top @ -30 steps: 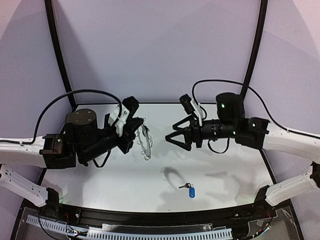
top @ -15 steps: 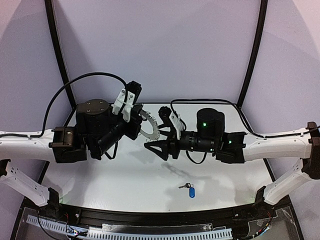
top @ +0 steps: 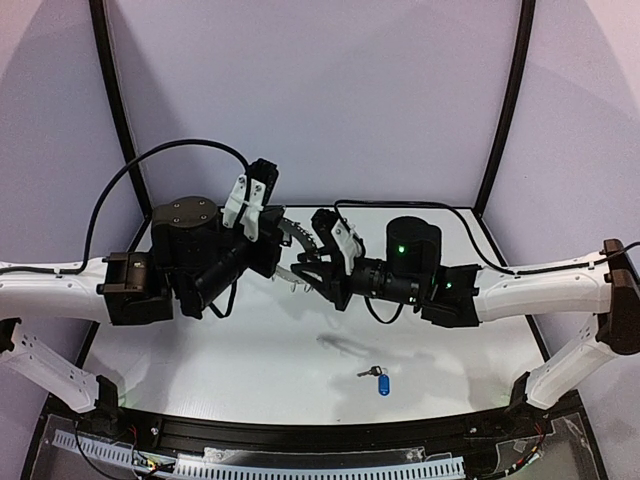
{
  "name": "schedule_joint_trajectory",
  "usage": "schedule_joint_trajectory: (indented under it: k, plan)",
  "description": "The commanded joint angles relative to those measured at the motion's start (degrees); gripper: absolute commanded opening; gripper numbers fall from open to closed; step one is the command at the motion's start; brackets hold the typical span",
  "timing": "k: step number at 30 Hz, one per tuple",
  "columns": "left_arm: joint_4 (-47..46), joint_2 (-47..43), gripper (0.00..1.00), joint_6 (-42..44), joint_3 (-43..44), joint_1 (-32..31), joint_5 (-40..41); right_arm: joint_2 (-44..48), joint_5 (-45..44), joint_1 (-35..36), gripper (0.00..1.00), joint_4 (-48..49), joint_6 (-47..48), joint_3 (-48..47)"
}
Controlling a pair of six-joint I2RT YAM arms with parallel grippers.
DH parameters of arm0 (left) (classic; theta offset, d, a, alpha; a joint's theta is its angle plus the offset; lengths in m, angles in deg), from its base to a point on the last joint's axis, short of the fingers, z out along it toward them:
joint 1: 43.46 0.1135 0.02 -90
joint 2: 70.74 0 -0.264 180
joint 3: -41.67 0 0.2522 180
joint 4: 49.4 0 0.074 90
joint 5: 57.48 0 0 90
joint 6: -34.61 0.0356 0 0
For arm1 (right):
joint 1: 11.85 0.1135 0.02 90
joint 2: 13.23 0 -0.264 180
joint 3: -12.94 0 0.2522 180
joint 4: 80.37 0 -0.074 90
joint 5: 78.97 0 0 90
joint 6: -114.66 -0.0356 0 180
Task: Put the keys on the keyring
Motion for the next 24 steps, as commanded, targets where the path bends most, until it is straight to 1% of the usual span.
schedule_joint_trajectory:
  k: [1,3,6,9,12,13,15,16,17,18,19,20,21,24]
  plan:
    - [-0.7,-2.97,0.01,-1.35,0.19,-0.21,0.43,0.57,0.11,0.45,0.12,0.88,0.51,-1.56]
    - [-0.59,-3.02,0.01,-1.33,0.03,-0.2,0.52,1.1,0.72,0.45,0.01,0.12,0.65,-2.09]
    - [-0.38,-3.23,0.01,-1.16,-0.36,-0.19,0.71,2.35,1.24,0.44,0.0,-2.44,-0.14,-3.33]
    - [-0.94,-3.84,0.02,-0.65,-1.39,-0.16,0.87,4.17,0.0,0.43,0.0,-7.73,-0.96,-5.04]
    - [-2.07,-5.02,0.13,-0.51,-3.56,-0.19,1.65,6.42,-1.52,0.41,0.0,-15.18,-0.19,-7.6]
    - [-2.4,-5.66,0.16,-0.46,-4.46,-0.19,2.0,7.18,-1.99,0.39,0.0,-19.84,0.99,-9.48]
    - [-2.93,-6.75,0.35,-0.54,-6.06,-0.21,3.58,8.0,-3.62,0.39,0.0,-31.64,4.82,-14.01]
    - [-3.24,-7.62,0.5,-0.51,-6.8,-0.22,5.01,8.01,-3.92,0.4,0.0,-36.29,7.02,-16.23]
    - [-3.37,-7.97,0.57,-0.48,-7.9,-0.2,5.64,7.69,-3.97,0.42,0.0,-44.89,11.75,-19.72]
    - [-3.6,-8.82,0.76,-0.52,-8.66,-0.19,6.87,7.1,-4.0,0.41,0.0,-52.71,15.98,-21.89]
    - [-3.74,-9.36,0.88,-0.53,-9.49,-0.19,7.79,6.45,-5.54,0.7,0.0,-58.81,19.58,-24.67]
    - [-3.8,-9.72,0.94,-0.66,-10.57,-0.19,8.46,5.77,-7.86,1.01,0.0,-64.37,23.25,-26.62]
    - [-3.8,-10.19,0.97,-0.78,-11.25,-0.19,9.39,5.2,-11.29,1.25,0.0,-68.07,26.6,-27.38]
    - [-3.75,-11.63,0.99,-0.92,-13.24,-0.19,13.15,2.74,-25.56,1.85,0.0,-73.95,35.7,-26.56]
